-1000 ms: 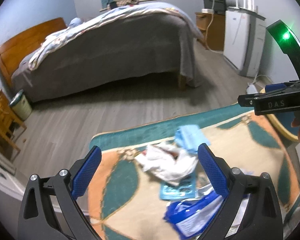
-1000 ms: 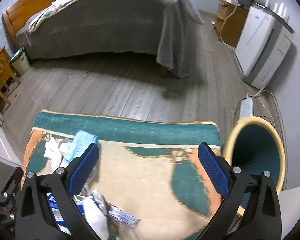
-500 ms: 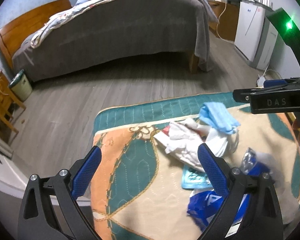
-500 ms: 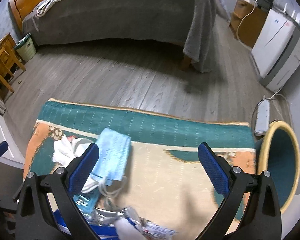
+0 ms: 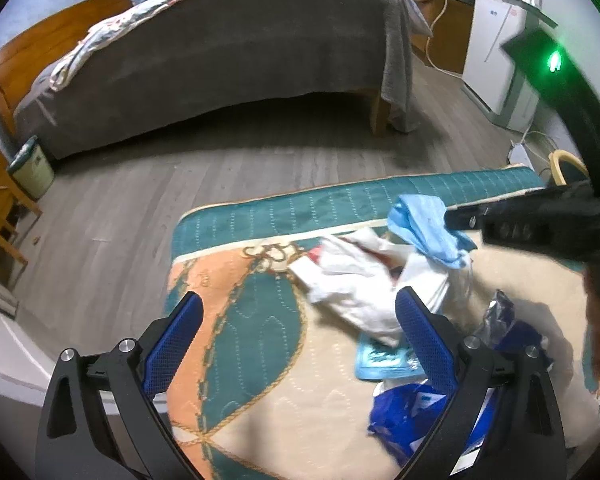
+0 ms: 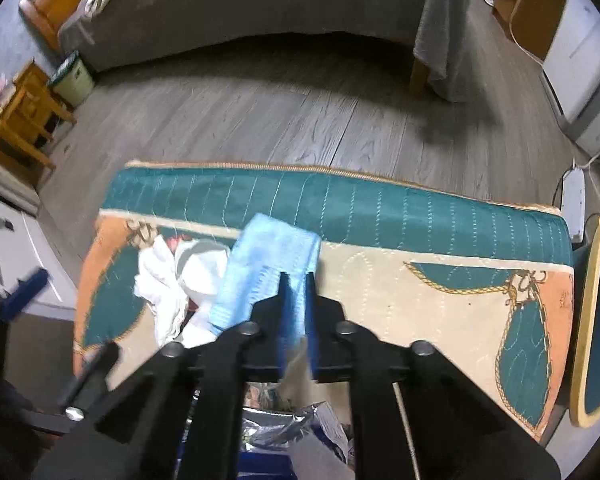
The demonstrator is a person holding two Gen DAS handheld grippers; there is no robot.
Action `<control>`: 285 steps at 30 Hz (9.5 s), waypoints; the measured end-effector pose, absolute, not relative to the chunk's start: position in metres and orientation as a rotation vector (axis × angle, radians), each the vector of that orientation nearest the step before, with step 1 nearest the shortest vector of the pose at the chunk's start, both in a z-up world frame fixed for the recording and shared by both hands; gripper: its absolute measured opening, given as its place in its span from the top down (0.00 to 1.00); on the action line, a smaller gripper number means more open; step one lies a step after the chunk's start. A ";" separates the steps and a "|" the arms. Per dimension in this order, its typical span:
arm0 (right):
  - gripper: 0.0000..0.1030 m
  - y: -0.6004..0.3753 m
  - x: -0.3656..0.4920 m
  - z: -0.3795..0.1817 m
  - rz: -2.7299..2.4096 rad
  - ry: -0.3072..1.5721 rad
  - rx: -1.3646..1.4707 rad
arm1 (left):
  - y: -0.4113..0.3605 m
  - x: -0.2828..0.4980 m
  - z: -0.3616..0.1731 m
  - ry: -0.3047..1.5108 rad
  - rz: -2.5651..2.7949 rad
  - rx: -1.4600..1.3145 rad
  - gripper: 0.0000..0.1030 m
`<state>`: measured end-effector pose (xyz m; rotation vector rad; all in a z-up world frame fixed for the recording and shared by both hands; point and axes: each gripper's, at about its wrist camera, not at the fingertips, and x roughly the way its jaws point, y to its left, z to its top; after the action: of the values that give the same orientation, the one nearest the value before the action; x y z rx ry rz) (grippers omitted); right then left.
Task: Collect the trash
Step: 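Grasp the second blue mask with the right gripper while the left grasps white tissue, then carry the mask and tissue over the bin and open both grippers, then move both open grippers back over the trash on the cushion, then grasp the clear plastic bag with the right gripper while the left grasps white tissue, then carry the plastic bag and tissue over the bin and release both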
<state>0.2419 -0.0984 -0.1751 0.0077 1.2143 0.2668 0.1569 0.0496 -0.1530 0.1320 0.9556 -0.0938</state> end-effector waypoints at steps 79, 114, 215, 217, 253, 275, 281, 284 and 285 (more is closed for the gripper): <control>0.94 -0.310 0.169 -0.054 0.081 0.969 0.041 | -0.120 0.168 -0.068 0.791 -0.357 0.076 0.86; 0.94 -0.503 0.161 -0.125 -0.207 1.070 0.319 | -0.340 0.151 -0.137 0.860 -0.655 0.341 0.84; 0.87 -0.263 0.129 -0.090 0.140 1.106 0.126 | -0.118 0.058 -0.176 1.053 -0.357 0.221 0.52; 0.87 -0.263 0.129 -0.091 0.145 1.111 0.129 | -0.121 0.057 -0.175 1.051 -0.366 0.227 0.64; 0.87 -0.314 0.164 -0.051 0.066 0.882 0.139 | -0.102 0.145 -0.039 0.739 -0.348 0.185 0.78; 0.87 -0.404 0.180 -0.078 -0.040 0.907 0.160 | -0.195 0.185 -0.059 0.767 -0.473 0.065 0.78; 0.87 -0.438 0.173 -0.080 -0.089 0.906 0.207 | -0.234 0.180 -0.063 0.766 -0.516 0.097 0.78; 0.87 -0.455 0.171 -0.083 -0.117 0.911 0.234 | -0.250 0.180 -0.066 0.771 -0.535 0.106 0.78; 0.87 -0.459 0.170 -0.085 -0.124 0.914 0.240 | -0.256 0.179 -0.068 0.771 -0.542 0.113 0.78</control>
<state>0.1704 -0.4593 -0.0846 0.2398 0.9144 -0.1244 0.1789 -0.2562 -0.0678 0.1127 0.7714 -0.5420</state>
